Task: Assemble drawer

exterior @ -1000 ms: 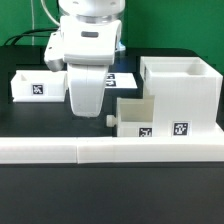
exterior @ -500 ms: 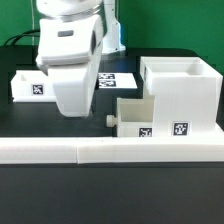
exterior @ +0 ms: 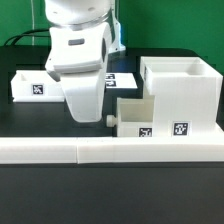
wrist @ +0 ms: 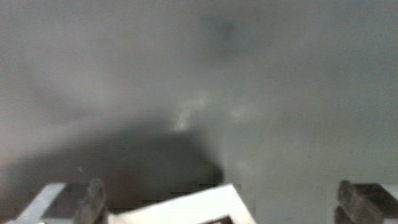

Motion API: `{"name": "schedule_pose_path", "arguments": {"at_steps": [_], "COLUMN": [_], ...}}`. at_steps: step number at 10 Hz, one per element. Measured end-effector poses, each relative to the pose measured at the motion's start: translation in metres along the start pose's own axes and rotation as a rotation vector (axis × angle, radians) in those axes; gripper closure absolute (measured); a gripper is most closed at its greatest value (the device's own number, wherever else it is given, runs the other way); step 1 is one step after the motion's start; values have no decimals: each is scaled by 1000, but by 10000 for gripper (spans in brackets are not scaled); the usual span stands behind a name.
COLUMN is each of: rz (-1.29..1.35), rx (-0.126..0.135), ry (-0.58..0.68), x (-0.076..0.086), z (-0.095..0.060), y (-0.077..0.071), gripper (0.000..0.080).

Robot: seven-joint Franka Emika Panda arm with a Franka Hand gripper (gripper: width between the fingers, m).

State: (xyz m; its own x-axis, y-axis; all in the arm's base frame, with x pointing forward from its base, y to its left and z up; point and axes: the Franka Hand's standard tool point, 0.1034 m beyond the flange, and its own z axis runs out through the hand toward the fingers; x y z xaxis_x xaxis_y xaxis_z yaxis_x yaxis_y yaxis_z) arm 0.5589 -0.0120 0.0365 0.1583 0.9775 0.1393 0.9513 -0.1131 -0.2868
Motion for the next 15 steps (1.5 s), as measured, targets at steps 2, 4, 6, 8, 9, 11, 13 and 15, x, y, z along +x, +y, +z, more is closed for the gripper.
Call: {"name": "schedule_pose_path", "arguments": {"at_steps": [2, 4, 6, 8, 9, 11, 13, 15], "rz": [-43, -36, -37, -45, -51, -24, 7, 14], "rx": [6, 7, 7, 8, 8, 7, 7, 7], "ry": [-48, -46, -46, -53, -61, -72, -80, -79], "x": [-1, -2, -1, -1, -1, 0, 1, 0], "z": [0, 0, 0, 0, 0, 1, -1, 0], "y": [2, 2, 2, 2, 2, 2, 2, 2], "gripper": [151, 151, 151, 151, 151, 151, 151, 151]}}
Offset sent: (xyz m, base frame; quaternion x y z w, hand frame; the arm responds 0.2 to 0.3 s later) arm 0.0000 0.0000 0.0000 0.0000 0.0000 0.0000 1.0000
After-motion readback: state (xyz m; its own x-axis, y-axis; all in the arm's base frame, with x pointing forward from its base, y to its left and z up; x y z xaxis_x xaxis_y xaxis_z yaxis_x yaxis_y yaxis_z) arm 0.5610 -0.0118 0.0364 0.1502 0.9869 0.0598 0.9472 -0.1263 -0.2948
